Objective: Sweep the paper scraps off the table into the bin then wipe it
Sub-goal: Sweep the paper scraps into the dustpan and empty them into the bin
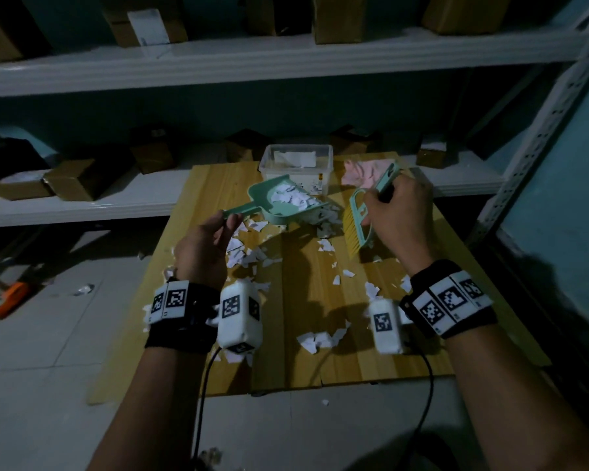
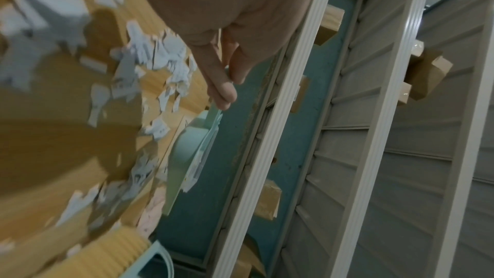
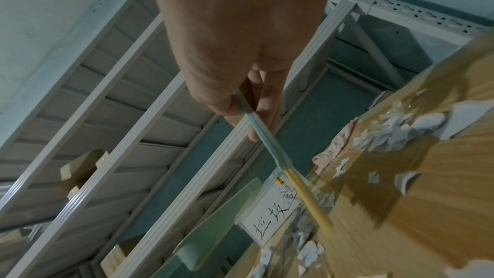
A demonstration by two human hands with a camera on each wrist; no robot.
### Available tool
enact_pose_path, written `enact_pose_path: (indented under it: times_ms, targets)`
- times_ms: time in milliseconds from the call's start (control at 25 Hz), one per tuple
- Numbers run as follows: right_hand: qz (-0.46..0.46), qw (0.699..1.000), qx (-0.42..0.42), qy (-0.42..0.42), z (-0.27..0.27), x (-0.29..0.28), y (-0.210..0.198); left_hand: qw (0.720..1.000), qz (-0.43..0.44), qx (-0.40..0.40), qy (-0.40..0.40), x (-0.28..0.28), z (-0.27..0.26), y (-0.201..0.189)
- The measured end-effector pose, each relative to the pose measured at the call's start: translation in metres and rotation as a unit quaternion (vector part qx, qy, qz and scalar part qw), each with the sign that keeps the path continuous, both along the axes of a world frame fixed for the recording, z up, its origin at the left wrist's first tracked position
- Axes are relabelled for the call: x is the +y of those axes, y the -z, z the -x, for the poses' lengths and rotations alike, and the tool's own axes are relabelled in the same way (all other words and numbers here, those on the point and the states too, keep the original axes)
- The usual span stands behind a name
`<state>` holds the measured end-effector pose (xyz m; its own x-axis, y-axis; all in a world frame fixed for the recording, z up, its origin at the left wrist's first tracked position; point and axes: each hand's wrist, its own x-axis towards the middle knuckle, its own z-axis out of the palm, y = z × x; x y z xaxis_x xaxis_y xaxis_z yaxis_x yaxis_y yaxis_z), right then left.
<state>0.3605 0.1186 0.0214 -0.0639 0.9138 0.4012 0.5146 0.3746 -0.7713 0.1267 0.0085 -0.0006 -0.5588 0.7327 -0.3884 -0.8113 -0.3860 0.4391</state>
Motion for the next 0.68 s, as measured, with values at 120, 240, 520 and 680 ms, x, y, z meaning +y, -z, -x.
enact_pose_path:
  times_ms: [120,240,520,680]
  targets:
    - [0.005,1.0,0.012,0.004,0.001,0.006,-0.001,0.997,0.011,0.076,0.032,0.013,-0.004,0.002]
    - [0.008,1.0,0.004,0.005,0.003,0.012,0.001,0.987,0.082,0.138,-0.017,0.028,-0.017,-0.017]
    - [0.032,0.999,-0.015,0.006,0.005,0.033,0.006,0.979,0.023,0.19,-0.071,0.07,-0.013,-0.039]
    - [0.036,0.999,-0.024,-0.008,0.01,0.035,0.006,0.953,0.081,0.268,-0.115,0.087,-0.024,-0.053]
